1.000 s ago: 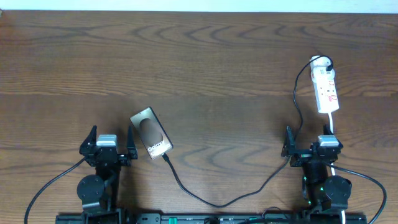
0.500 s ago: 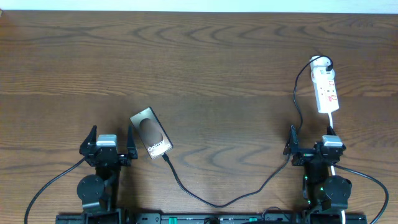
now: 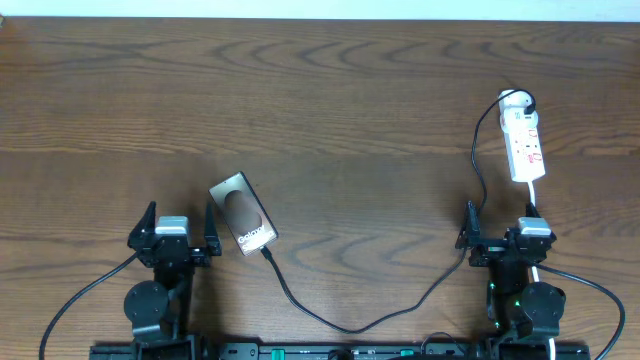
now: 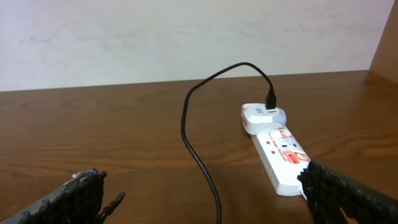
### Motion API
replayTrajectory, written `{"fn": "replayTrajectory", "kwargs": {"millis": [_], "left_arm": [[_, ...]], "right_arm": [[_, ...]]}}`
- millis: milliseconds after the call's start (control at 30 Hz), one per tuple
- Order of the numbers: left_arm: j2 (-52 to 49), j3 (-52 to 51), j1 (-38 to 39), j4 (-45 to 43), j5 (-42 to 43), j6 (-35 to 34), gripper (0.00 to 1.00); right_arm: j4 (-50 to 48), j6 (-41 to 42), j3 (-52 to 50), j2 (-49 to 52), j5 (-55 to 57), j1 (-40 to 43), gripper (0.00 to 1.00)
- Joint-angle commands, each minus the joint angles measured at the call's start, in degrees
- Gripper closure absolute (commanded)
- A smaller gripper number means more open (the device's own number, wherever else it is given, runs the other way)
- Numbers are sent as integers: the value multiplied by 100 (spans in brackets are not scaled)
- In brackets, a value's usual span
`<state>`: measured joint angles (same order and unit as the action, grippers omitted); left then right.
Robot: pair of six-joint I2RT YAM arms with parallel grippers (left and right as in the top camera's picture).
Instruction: Plug charger to phone and switch on socket
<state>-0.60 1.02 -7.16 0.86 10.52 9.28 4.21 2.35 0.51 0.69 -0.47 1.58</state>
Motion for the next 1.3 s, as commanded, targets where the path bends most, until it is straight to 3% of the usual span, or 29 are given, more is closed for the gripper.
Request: {"fn": "replayTrajectory", "kwargs": {"millis": [0,1267], "left_arm": [[31,-79,343,221,74,33,10],[31,-79,542,214,74,33,10]], "right_arm": [[13,59,-20,-39,33,-83,1],[13,59,-20,-39,33,-83,1]]}}
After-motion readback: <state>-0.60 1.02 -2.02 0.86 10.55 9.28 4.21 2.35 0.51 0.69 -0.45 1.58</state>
